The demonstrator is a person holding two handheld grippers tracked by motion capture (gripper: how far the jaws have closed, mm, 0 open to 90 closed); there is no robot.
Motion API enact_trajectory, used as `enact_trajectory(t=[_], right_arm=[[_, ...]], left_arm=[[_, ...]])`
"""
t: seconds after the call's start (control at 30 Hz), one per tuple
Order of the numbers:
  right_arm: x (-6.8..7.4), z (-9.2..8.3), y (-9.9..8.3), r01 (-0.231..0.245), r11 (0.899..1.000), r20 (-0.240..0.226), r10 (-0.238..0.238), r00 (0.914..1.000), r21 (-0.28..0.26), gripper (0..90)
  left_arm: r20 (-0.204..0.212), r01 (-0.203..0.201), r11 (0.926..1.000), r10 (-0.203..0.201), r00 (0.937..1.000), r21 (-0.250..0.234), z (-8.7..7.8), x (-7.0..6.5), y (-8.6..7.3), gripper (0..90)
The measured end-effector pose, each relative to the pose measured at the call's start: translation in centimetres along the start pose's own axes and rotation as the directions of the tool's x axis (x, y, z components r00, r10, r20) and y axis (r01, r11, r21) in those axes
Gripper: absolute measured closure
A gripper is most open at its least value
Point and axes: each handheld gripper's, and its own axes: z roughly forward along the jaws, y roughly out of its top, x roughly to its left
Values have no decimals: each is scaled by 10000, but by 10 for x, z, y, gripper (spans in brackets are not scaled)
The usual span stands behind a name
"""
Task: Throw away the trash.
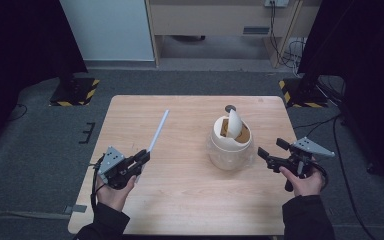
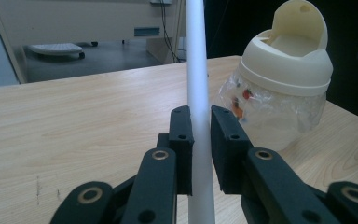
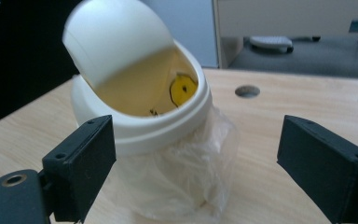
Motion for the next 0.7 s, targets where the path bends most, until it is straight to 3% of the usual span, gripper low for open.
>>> enact_trajectory(t=[0.47, 0.7], right_arm=[[8, -6, 21, 120, 9983, -410, -143, 9991, -563, 146], [19, -4, 38, 83, 9934, -763, -172, 9969, -1145, 162]], left_arm=[[248, -168, 9989, 179, 9995, -429, 0, -4, 8, 788], [511, -315, 9965, 355, 9981, -780, 6, -12, 16, 788]])
